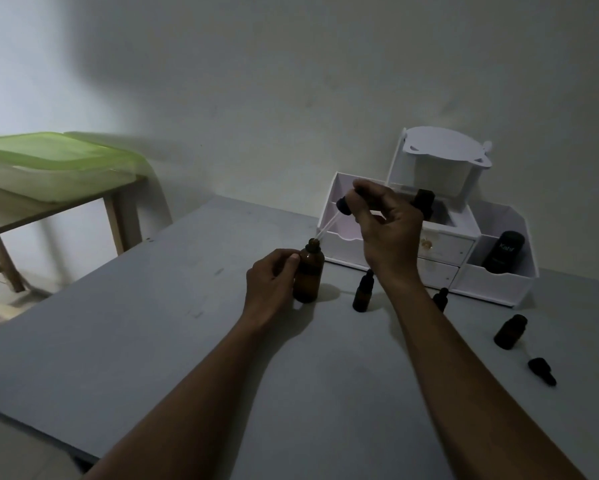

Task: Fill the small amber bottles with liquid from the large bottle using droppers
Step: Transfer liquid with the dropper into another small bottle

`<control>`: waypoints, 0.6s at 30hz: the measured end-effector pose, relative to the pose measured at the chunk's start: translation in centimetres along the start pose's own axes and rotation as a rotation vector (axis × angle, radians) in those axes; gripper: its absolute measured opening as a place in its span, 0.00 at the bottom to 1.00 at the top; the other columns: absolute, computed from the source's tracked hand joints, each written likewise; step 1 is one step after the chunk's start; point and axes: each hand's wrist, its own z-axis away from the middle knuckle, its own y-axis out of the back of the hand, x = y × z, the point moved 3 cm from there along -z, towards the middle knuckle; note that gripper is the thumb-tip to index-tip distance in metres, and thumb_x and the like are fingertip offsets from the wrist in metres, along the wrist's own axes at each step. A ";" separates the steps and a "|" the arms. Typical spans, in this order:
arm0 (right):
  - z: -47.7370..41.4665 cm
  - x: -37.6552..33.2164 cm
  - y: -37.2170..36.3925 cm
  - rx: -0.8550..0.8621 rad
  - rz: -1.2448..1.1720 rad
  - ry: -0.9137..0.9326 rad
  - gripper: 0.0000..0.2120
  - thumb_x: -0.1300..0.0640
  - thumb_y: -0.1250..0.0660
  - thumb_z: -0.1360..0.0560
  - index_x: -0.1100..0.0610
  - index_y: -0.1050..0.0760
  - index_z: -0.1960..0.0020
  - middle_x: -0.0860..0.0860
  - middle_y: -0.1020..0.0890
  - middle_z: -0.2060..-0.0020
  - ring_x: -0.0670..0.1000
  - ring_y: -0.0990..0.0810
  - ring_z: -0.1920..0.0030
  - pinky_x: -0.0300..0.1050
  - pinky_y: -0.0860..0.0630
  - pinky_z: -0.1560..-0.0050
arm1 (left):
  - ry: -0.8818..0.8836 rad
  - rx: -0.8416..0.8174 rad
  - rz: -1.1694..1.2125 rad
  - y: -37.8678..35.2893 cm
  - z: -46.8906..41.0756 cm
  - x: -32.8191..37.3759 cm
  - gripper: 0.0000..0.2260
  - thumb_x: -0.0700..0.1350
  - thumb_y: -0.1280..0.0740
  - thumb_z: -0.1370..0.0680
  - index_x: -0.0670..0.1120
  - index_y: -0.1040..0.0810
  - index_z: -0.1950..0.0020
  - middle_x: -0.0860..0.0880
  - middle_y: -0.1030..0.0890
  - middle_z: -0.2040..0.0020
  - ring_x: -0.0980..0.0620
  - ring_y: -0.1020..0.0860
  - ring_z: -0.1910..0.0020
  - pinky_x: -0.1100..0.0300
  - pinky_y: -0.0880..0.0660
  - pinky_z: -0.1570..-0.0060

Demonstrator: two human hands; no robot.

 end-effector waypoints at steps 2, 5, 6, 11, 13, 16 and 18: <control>0.1 0.2 -0.4 -0.021 0.013 0.012 0.12 0.58 0.29 0.24 0.56 0.19 0.41 0.48 0.15 0.50 0.45 0.16 0.48 0.37 0.19 0.51 | 0.007 0.001 0.002 -0.1 0.0 -0.1 0.08 0.48 0.37 0.18 0.52 0.18 0.44 0.53 0.18 0.49 0.52 0.20 0.47 0.47 0.20 0.44; -0.1 0.4 -1.0 -0.048 0.028 0.018 0.13 0.57 0.29 0.23 0.57 0.19 0.40 0.50 0.15 0.49 0.46 0.16 0.48 0.34 0.20 0.52 | 0.011 0.009 0.003 -0.1 0.0 -0.2 0.10 0.49 0.37 0.18 0.50 0.18 0.42 0.51 0.17 0.47 0.51 0.20 0.46 0.46 0.20 0.43; -0.2 0.5 -1.2 -0.055 0.039 0.016 0.13 0.57 0.29 0.23 0.56 0.19 0.40 0.50 0.15 0.49 0.46 0.16 0.48 0.34 0.20 0.52 | 0.011 0.009 0.004 -0.1 0.0 -0.2 0.10 0.49 0.37 0.18 0.50 0.18 0.41 0.51 0.17 0.47 0.50 0.20 0.45 0.46 0.20 0.43; 0.4 1.4 -2.4 -0.162 0.141 -0.008 0.12 0.57 0.28 0.24 0.56 0.18 0.41 0.50 0.15 0.49 0.45 0.17 0.50 0.29 0.22 0.53 | 0.025 0.011 -0.004 -0.3 0.2 -0.1 0.11 0.49 0.37 0.18 0.50 0.19 0.41 0.51 0.18 0.45 0.49 0.21 0.45 0.46 0.21 0.42; 1.1 2.0 -2.9 -0.217 0.201 -0.019 0.11 0.57 0.28 0.24 0.57 0.18 0.42 0.50 0.15 0.49 0.44 0.18 0.50 0.24 0.24 0.55 | 0.018 0.005 -0.011 -0.3 0.3 0.1 0.10 0.49 0.37 0.18 0.49 0.19 0.41 0.51 0.18 0.46 0.49 0.20 0.45 0.47 0.21 0.42; 2.1 2.9 -3.1 -0.251 0.230 -0.052 0.11 0.57 0.28 0.25 0.57 0.17 0.43 0.51 0.15 0.48 0.44 0.18 0.51 0.24 0.25 0.55 | -0.002 0.006 -0.033 -0.2 0.4 0.3 0.11 0.48 0.38 0.18 0.48 0.19 0.41 0.50 0.17 0.46 0.49 0.20 0.46 0.47 0.21 0.42; 2.3 3.1 -3.1 -0.254 0.237 -0.064 0.12 0.57 0.28 0.25 0.57 0.18 0.42 0.51 0.15 0.48 0.42 0.19 0.52 0.23 0.26 0.55 | -0.017 0.007 -0.058 -0.2 0.3 0.2 0.11 0.48 0.38 0.18 0.48 0.19 0.40 0.50 0.17 0.46 0.49 0.20 0.46 0.47 0.20 0.42</control>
